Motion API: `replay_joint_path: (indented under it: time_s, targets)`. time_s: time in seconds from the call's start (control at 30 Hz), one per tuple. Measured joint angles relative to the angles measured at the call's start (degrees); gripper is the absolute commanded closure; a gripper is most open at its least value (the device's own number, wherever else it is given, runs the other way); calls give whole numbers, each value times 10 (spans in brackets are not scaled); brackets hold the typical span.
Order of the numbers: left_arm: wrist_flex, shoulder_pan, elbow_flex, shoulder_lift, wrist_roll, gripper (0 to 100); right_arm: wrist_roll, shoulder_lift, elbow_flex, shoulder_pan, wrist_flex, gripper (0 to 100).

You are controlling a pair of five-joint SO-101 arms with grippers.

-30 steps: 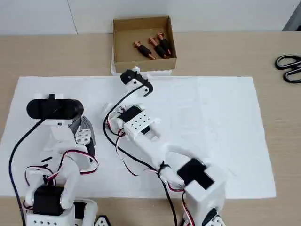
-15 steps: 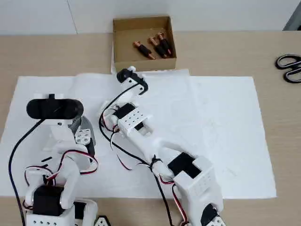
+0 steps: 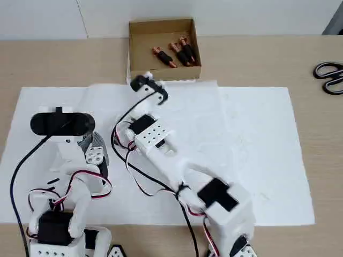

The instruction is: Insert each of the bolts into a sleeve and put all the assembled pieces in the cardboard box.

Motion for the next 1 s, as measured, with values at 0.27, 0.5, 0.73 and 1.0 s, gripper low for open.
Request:
replay_joint_path:
  time_s: [0.27, 0.5, 0.73, 1.0]
  targets:
    - [0, 0, 0, 0, 0, 994, 87, -75, 0, 55, 4, 995]
    - [15, 0, -5, 1, 0, 994, 320, -156, 0, 102, 48, 994]
    - [20, 0, -21, 0, 0, 994, 479, -285, 0, 111, 62, 993]
    - [20, 0, -21, 0, 0, 994, 513, -454, 86, 111, 84, 992]
